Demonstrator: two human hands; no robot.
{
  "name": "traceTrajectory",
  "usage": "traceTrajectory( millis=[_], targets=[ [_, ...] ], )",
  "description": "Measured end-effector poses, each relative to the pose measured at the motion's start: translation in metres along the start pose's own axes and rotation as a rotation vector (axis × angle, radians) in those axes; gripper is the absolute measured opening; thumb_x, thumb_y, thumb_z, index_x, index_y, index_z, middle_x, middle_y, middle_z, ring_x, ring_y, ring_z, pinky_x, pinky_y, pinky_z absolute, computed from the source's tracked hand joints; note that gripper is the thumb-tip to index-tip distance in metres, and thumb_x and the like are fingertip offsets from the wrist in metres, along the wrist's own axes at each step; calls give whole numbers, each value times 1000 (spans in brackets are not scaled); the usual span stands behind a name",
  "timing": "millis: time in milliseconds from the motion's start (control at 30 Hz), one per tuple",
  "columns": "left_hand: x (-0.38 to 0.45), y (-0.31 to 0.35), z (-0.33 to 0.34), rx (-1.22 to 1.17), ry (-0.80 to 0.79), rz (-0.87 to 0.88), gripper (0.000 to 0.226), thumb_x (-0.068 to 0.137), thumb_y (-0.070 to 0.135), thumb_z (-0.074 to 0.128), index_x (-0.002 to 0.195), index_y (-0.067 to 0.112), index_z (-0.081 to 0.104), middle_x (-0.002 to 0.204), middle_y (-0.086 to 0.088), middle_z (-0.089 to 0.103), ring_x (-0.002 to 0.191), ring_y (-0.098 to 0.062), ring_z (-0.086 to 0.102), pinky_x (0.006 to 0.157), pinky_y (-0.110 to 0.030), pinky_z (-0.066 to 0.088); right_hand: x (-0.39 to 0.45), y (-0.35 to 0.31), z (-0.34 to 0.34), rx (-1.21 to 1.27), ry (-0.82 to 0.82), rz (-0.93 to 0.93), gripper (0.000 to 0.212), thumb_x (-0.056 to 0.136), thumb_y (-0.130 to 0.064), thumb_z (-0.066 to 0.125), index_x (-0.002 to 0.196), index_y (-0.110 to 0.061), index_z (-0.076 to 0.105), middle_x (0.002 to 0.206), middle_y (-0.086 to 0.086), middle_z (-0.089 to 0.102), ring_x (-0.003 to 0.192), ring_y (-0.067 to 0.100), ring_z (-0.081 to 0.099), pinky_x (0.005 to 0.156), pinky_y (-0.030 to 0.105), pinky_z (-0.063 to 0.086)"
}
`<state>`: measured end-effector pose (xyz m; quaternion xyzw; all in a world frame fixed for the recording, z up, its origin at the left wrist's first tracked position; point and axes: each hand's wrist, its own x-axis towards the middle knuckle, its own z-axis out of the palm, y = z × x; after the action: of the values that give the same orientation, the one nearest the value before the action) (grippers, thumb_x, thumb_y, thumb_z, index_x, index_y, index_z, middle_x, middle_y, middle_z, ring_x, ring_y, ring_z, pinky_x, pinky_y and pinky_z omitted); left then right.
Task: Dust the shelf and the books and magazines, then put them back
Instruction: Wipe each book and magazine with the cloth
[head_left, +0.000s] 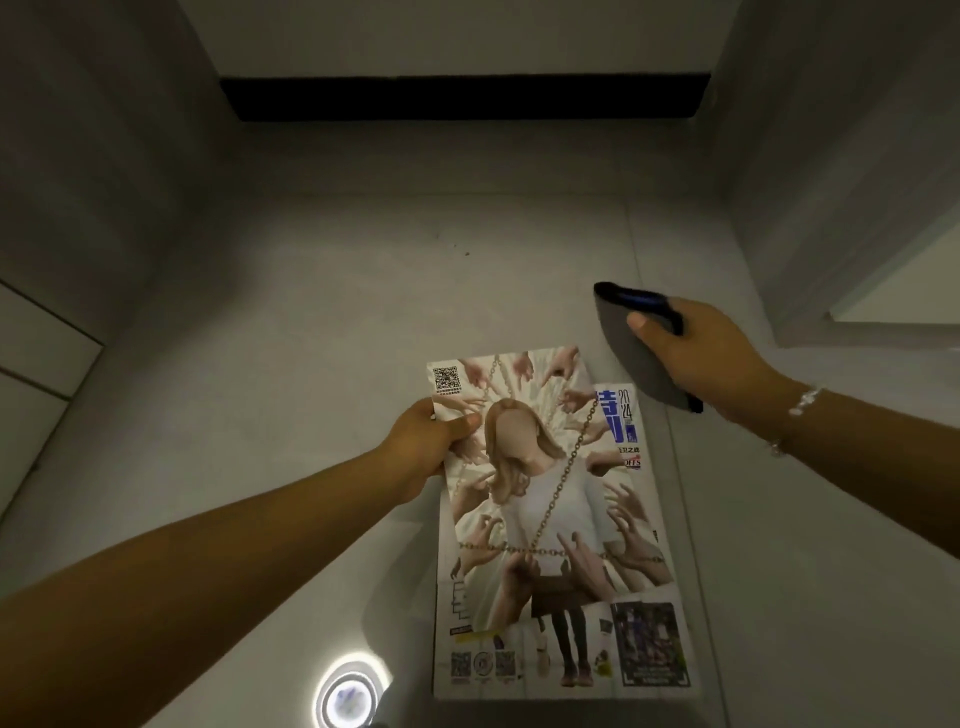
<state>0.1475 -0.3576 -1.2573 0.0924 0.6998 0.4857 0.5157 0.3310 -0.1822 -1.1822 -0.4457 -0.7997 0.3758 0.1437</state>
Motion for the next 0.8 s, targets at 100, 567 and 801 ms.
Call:
traceTrajectory(
  millis=[100, 567, 801],
  targets=[
    [3, 2, -2, -11, -96, -32, 13, 97, 15, 51, 100, 14, 63, 70, -9, 70, 60, -17, 67, 66, -30, 54, -14, -1, 32, -78, -148, -106, 33, 97, -26, 49, 129, -20, 55, 76, -2, 62, 57, 6, 54, 49, 10, 38],
    [19, -3, -16, -140, -218, -86, 21, 102, 10, 38, 103, 8, 59, 88, -13, 69, 70, -22, 70, 58, -32, 57, 7, 55, 104, -477, -237, -319, 77, 83, -59, 0, 150, -25, 17, 158, -3, 14, 145, 9, 0, 114, 25, -11],
    [22, -5, -20, -201, -288, -91, 22, 102, 13, 37, 102, 9, 58, 94, -12, 70, 75, -22, 70, 65, -33, 59, -3, 17, 145, -547, -338, -391, 62, 92, -54, 2, 150, -32, 3, 157, -11, -1, 145, 10, -10, 113, 28, -17]
  ],
)
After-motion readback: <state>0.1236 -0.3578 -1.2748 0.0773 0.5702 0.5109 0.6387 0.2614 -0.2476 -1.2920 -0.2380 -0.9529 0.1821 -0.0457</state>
